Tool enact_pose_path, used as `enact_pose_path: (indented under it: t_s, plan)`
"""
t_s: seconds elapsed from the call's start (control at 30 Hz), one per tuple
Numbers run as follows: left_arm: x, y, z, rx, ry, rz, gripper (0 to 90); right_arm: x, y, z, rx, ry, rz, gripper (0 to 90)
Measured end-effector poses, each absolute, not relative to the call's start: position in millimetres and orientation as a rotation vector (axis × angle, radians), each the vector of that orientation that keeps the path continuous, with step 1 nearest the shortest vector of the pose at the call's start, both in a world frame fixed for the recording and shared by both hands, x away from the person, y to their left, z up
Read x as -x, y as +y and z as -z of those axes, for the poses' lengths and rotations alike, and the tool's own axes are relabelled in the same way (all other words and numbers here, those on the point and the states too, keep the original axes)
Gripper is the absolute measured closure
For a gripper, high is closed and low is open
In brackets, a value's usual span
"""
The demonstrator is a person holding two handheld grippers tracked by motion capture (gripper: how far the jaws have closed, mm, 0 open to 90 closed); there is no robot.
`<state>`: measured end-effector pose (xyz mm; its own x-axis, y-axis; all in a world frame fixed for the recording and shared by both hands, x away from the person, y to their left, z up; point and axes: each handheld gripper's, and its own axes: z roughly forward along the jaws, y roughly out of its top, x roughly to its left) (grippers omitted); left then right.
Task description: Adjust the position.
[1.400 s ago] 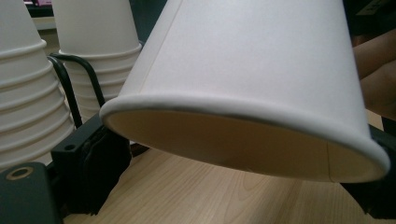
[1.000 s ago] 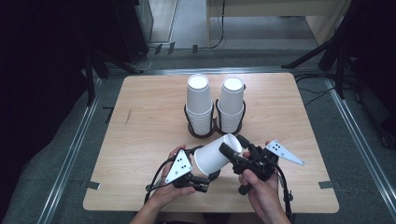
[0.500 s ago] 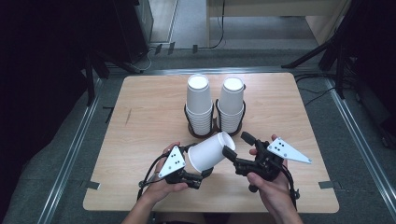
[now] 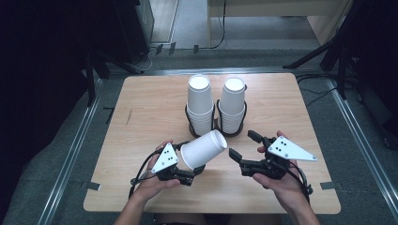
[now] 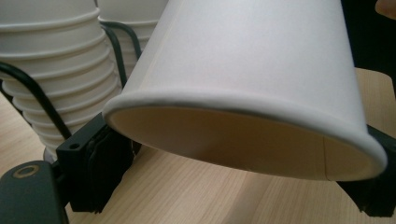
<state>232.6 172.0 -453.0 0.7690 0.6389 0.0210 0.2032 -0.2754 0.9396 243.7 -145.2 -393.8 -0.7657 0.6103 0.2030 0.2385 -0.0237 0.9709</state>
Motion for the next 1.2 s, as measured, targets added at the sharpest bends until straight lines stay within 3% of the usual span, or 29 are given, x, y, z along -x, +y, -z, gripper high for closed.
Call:
enact_pose_path:
  t_s: [0.3, 1.2]
  plan:
    - [-235, 181, 453, -1.84, 0.669, -0.455, 8.0, -258, -153, 385, -0.727, 2.07, -1.605, 15.9]
    - [-251, 185, 433, -2.022, 0.576, -0.448, 8.1, -280, -156, 378, -0.334, 2.382, -1.424, 20.9]
